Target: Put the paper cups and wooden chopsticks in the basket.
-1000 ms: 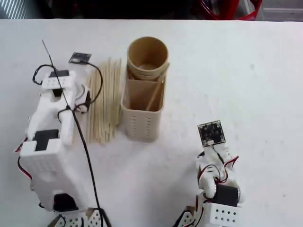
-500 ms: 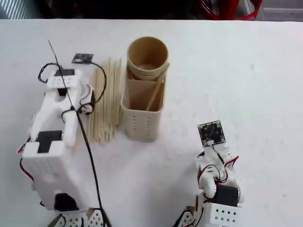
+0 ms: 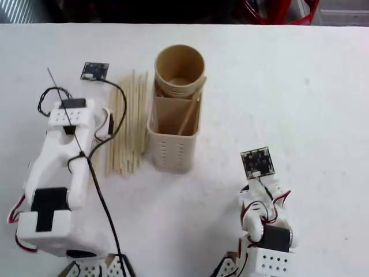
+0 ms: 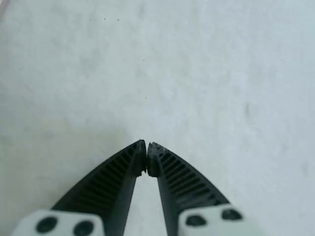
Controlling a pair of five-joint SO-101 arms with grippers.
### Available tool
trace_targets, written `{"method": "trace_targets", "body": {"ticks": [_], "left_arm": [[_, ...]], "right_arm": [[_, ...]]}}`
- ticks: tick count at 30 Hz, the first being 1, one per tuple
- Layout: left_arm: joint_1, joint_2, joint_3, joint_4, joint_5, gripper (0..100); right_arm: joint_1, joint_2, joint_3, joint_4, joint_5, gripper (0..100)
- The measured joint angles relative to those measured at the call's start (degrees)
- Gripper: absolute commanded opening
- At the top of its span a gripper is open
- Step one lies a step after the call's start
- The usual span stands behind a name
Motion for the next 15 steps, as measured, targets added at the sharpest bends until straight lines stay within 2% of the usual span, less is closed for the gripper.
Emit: {"method": "trace_targets", "body": {"ticks": [9,15], "left_arm": [[1.85,-17.23,1.23,-0.18,0.35,2],[7.3,-33.32,-3.78,4.48,1.67,2]], "right_arm": [[0.0,0.0,0.0,0.0,0.0,1.8],[0.0,0.0,0.0,0.0,0.0,1.8]]}}
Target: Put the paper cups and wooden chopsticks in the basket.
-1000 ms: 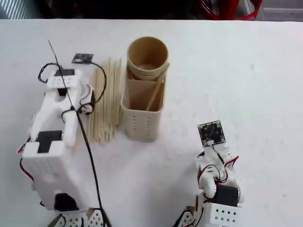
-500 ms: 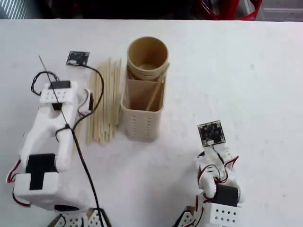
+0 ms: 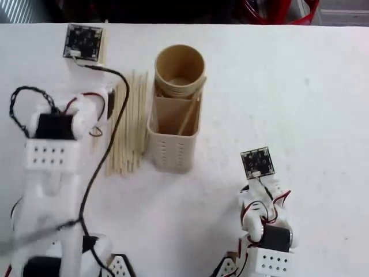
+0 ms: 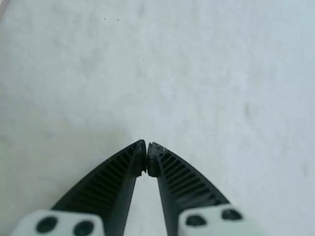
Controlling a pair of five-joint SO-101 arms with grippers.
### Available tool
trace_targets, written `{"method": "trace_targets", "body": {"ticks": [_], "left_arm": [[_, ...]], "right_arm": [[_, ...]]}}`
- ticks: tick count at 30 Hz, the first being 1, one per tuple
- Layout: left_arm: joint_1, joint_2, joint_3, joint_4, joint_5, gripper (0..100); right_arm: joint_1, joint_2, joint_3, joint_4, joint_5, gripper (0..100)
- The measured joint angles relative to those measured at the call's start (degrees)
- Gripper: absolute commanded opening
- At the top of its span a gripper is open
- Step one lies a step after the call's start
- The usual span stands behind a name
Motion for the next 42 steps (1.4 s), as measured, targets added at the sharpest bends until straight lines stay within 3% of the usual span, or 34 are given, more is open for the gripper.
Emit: {"method": "trace_targets", "body": {"ticks": [9,15,29,35,42], "left_arm": [[15.3,-8.97,-20.48,5.27,1.67,2],[22.33,-9.58,-21.27,-0.44,5.19,2],[25.85,-16.53,12.04,-29.45,6.77,2],[25.85,-20.66,24.0,-34.64,5.63,5],[25.85,-24.26,28.04,-35.34,3.96,10]], "right_arm": [[0.0,0.0,0.0,0.0,0.0,1.8],[0.0,0.0,0.0,0.0,0.0,1.8],[0.0,0.0,0.0,0.0,0.0,1.8],[0.0,0.0,0.0,0.0,0.0,1.8],[0.0,0.0,0.0,0.0,0.0,1.8]]}}
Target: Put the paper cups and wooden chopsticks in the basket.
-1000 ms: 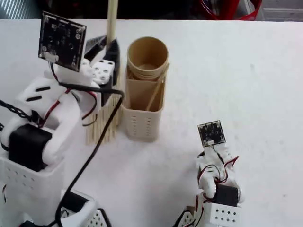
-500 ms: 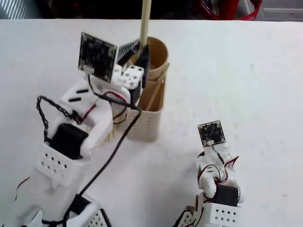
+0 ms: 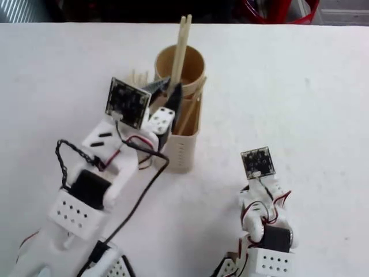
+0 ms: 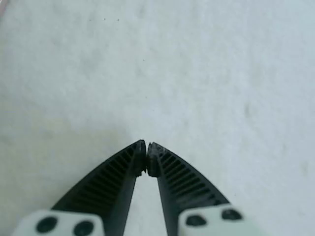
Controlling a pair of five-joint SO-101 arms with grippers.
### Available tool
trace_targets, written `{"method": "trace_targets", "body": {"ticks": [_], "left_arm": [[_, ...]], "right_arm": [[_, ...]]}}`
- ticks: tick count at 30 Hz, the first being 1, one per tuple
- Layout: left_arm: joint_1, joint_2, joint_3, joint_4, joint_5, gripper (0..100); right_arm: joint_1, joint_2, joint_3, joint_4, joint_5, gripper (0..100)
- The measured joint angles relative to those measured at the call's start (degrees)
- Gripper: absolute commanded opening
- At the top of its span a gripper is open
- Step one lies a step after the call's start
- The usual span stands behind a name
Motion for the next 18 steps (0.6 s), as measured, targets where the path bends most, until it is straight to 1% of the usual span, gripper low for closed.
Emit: {"method": "trace_targets", "body": {"ticks": [9,12,13,15,18], "left_arm": [[0.0,-2.73,0.0,2.99,0.0,10],[-0.18,-2.73,0.0,5.1,0.0,5],[-0.88,-2.81,0.0,6.07,0.0,2],[-3.69,-3.78,0.0,7.82,0.0,3],[-9.67,-7.74,-1.14,9.14,-0.09,4]], "right_arm": [[0.0,0.0,0.0,0.0,0.0,1.8],[0.0,0.0,0.0,0.0,0.0,1.8],[0.0,0.0,0.0,0.0,0.0,1.8],[0.0,0.0,0.0,0.0,0.0,1.8],[0.0,0.0,0.0,0.0,0.0,1.8]]}}
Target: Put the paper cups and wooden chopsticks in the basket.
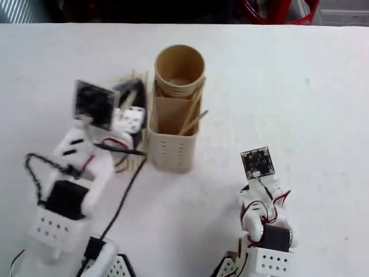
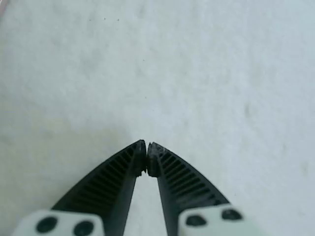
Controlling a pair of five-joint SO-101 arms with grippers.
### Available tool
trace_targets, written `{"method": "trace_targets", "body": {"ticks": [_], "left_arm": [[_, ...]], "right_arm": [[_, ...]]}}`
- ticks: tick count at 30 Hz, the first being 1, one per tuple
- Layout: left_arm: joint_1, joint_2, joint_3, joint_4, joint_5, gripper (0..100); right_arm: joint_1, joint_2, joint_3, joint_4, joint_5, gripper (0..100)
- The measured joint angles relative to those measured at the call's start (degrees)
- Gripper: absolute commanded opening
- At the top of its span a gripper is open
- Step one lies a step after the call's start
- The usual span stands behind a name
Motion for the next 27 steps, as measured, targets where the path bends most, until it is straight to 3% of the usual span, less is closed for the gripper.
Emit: {"method": "trace_targets", "body": {"ticks": [8,14,27], "left_arm": [[-13.98,0.7,-5.98,12.57,-4.4,4],[-20.66,20.4,-6.33,14.33,-4.4,10],[-22.15,66.46,-22.24,15.03,-4.48,13]], "right_arm": [[0.0,0.0,0.0,0.0,0.0,1.8],[0.0,0.0,0.0,0.0,0.0,1.8],[0.0,0.0,0.0,0.0,0.0,1.8]]}}
